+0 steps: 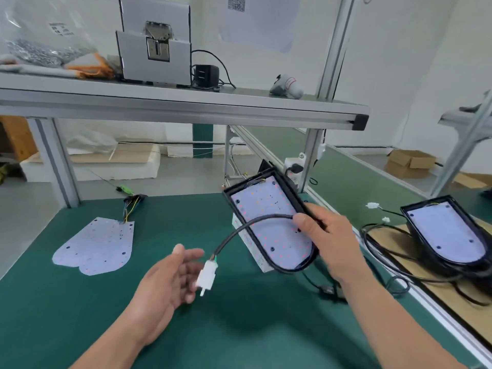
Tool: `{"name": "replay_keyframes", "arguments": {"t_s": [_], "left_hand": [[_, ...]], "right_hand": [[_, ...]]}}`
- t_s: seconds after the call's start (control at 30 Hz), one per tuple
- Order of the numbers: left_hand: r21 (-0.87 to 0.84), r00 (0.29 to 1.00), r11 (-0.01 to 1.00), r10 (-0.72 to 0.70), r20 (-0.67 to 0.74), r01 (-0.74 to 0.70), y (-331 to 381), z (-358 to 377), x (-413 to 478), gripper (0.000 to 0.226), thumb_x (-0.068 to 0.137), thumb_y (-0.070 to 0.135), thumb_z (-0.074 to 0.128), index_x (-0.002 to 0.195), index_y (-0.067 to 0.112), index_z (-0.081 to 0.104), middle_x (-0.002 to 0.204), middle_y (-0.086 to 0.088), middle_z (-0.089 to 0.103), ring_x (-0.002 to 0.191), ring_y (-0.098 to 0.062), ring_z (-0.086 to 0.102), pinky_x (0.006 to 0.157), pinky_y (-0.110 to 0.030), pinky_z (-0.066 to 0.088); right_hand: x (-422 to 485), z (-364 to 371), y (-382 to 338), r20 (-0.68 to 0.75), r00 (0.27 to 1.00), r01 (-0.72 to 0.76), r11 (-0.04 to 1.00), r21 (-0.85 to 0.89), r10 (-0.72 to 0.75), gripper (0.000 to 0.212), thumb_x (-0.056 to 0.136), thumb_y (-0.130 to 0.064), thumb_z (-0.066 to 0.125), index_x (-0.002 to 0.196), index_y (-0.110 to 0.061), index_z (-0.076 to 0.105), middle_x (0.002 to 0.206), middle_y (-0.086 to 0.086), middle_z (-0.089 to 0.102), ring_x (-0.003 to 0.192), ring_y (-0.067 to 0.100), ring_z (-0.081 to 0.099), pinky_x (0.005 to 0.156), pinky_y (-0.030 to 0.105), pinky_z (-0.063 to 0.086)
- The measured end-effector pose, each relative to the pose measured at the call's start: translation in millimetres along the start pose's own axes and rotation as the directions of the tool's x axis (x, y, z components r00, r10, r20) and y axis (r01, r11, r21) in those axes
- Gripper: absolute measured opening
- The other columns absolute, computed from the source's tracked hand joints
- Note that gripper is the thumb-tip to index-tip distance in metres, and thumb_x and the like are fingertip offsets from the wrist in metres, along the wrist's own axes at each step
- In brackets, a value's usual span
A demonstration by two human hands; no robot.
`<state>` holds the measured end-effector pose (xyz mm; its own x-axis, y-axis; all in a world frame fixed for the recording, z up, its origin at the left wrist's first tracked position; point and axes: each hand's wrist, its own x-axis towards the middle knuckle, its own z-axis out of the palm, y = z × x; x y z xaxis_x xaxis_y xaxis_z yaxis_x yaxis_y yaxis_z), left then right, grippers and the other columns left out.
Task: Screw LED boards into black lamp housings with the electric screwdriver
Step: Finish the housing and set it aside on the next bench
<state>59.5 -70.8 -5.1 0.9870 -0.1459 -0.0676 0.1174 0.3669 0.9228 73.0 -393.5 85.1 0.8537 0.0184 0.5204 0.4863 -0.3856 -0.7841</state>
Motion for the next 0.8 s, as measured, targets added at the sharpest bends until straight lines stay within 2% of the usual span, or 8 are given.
{"name": "replay_keyframes", "arguments": {"t_s": [0.1,0.23,0.37,0.43,0.53,0.63,0.7,0.8], "left_hand": [[0.093,0.999,0.995,0.035,0.017,-0.036,-3.0,-0.3,0.3,0.054,0.098,0.057,0.055,0.120,0.012,0.075,0.094,-0.018,0.069,0.065,-0.019,0.049,0.054,-0.032,0.038],[0.145,0.999,0.989,0.037,0.023,-0.040,-4.0,0.6,-0.2,0.051,0.096,0.056,0.055,0.116,0.014,0.077,0.092,-0.018,0.069,0.064,-0.021,0.046,0.052,-0.032,0.038],[0.174,0.999,0.983,0.050,0.021,-0.053,-4.6,4.1,0.0,0.055,0.095,0.054,0.054,0.119,0.007,0.073,0.089,-0.019,0.068,0.062,-0.022,0.046,0.050,-0.032,0.038],[0.182,0.998,0.982,0.055,0.018,-0.057,-4.3,4.8,-0.8,0.056,0.096,0.052,0.054,0.120,0.006,0.072,0.088,-0.020,0.068,0.061,-0.022,0.046,0.050,-0.032,0.038],[0.190,0.999,0.981,0.043,0.023,-0.047,-4.3,3.8,-0.2,0.056,0.096,0.051,0.053,0.120,0.004,0.071,0.088,-0.020,0.067,0.061,-0.022,0.045,0.049,-0.032,0.037],[0.186,0.999,0.981,0.042,0.030,-0.046,-5.4,2.2,0.8,0.056,0.095,0.052,0.054,0.120,0.004,0.072,0.088,-0.022,0.067,0.061,-0.022,0.045,0.049,-0.032,0.037],[0.179,0.999,0.983,0.040,0.031,-0.045,-6.0,0.8,1.5,0.056,0.095,0.053,0.055,0.119,0.005,0.072,0.088,-0.023,0.066,0.060,-0.022,0.045,0.048,-0.031,0.037],[0.154,0.999,0.987,0.030,0.037,-0.036,-6.7,-1.3,3.0,0.057,0.094,0.053,0.056,0.118,0.004,0.073,0.088,-0.024,0.065,0.060,-0.022,0.045,0.047,-0.031,0.037]], "right_hand": [[8.2,-58.8,10.9,-0.237,0.972,0.001,1.000,0.009,0.001,0.015,0.099,-0.039,0.068,0.099,-0.027,0.077,0.082,-0.012,0.068,0.075,0.008,0.054,0.066,0.027,0.043],[12.5,-155.8,45.9,-0.480,0.877,-0.109,0.984,-0.140,0.029,0.048,0.101,-0.054,0.062,0.091,-0.007,0.059,0.076,0.008,0.045,0.075,0.017,0.037,0.070,0.039,0.027],[6.6,-239.6,82.2,-0.690,0.712,-0.307,0.941,-0.143,0.127,0.055,0.093,-0.064,0.063,0.101,-0.010,0.065,0.082,0.008,0.059,0.079,0.016,0.048,0.075,0.037,0.037],[-0.4,-269.2,99.6,-0.755,0.636,-0.378,0.917,-0.124,0.159,0.055,0.091,-0.068,0.063,0.102,-0.015,0.066,0.086,0.014,0.064,0.077,0.016,0.053,0.073,0.037,0.041],[-14.0,-302.2,124.4,-0.825,0.520,-0.461,0.885,-0.055,0.220,0.068,0.088,-0.071,0.063,0.101,-0.005,0.056,0.080,0.021,0.043,0.073,0.022,0.047,0.070,0.040,0.039],[-23.2,-320.1,141.4,-0.862,0.430,-0.547,0.837,-0.013,0.268,0.071,0.085,-0.073,0.063,0.099,-0.004,0.054,0.085,0.027,0.039,0.068,0.032,0.038,0.070,0.040,0.036],[-24.9,-319.7,142.9,-0.871,0.414,-0.555,0.832,-0.013,0.263,0.069,0.086,-0.072,0.062,0.099,-0.004,0.054,0.086,0.030,0.043,0.068,0.033,0.036,0.067,0.040,0.035],[-21.8,-311.2,136.2,-0.875,0.438,-0.568,0.818,-0.090,0.208,0.058,0.088,-0.066,0.060,0.094,-0.008,0.056,0.073,0.010,0.046,0.068,0.027,0.038,0.061,0.041,0.033]]}}
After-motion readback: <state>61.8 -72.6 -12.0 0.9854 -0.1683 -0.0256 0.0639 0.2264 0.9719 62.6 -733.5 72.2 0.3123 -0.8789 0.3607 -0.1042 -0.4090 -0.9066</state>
